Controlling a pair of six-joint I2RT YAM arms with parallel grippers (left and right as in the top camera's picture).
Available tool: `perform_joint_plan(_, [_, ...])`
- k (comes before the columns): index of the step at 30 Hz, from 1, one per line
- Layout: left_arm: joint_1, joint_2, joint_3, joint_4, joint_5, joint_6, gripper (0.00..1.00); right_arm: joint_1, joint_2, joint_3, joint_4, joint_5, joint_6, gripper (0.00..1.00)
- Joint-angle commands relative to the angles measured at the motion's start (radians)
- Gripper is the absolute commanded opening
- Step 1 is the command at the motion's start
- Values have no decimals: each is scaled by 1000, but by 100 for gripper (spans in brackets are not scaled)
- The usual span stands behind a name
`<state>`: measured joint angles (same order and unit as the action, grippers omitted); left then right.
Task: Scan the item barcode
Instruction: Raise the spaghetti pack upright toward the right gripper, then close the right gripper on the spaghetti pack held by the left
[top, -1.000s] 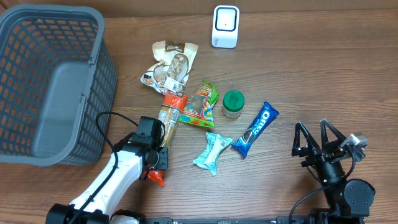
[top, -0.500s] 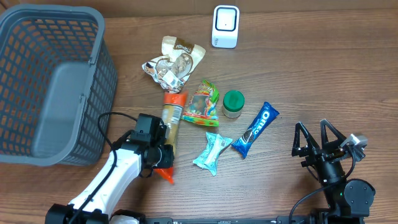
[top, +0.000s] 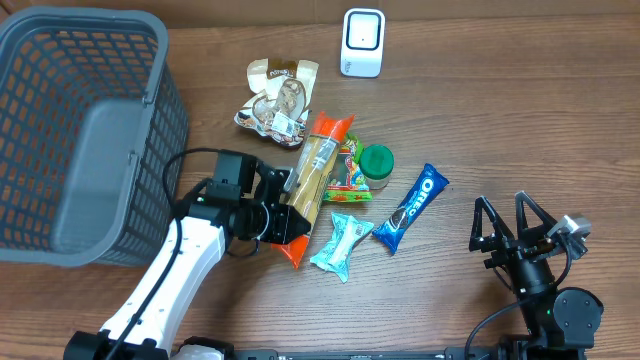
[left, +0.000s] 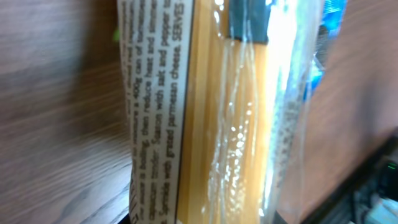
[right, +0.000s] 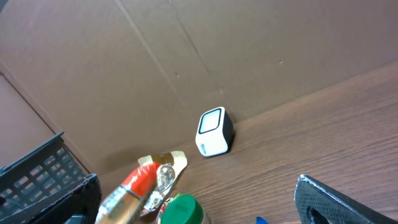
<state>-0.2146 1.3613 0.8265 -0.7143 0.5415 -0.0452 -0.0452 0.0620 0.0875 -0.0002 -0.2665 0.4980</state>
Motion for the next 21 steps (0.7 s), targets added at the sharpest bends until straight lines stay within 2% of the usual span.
perform_joint_plan(1, [-2, -54, 80, 15, 206, 108, 11, 0, 0, 26, 2, -5, 8, 100])
perform_joint_plan(8, [-2, -62, 120, 40, 421, 206, 10, 0, 0, 26, 42, -78, 8, 100])
perform_joint_plan(13, [-2, -62, 120, 216, 670, 205, 10, 0, 0, 26, 136, -207, 10, 100])
perform_joint_plan(15, [-2, -62, 120, 314, 772, 185, 10, 0, 0, 26, 146, -231, 76, 100])
perform_joint_plan(17, [-2, -62, 120, 412, 840, 140, 10, 0, 0, 26, 145, -245, 211, 100])
perform_joint_plan(21, [-2, -59, 120, 526, 887, 88, 9, 0, 2, 26, 209, -360, 385, 100])
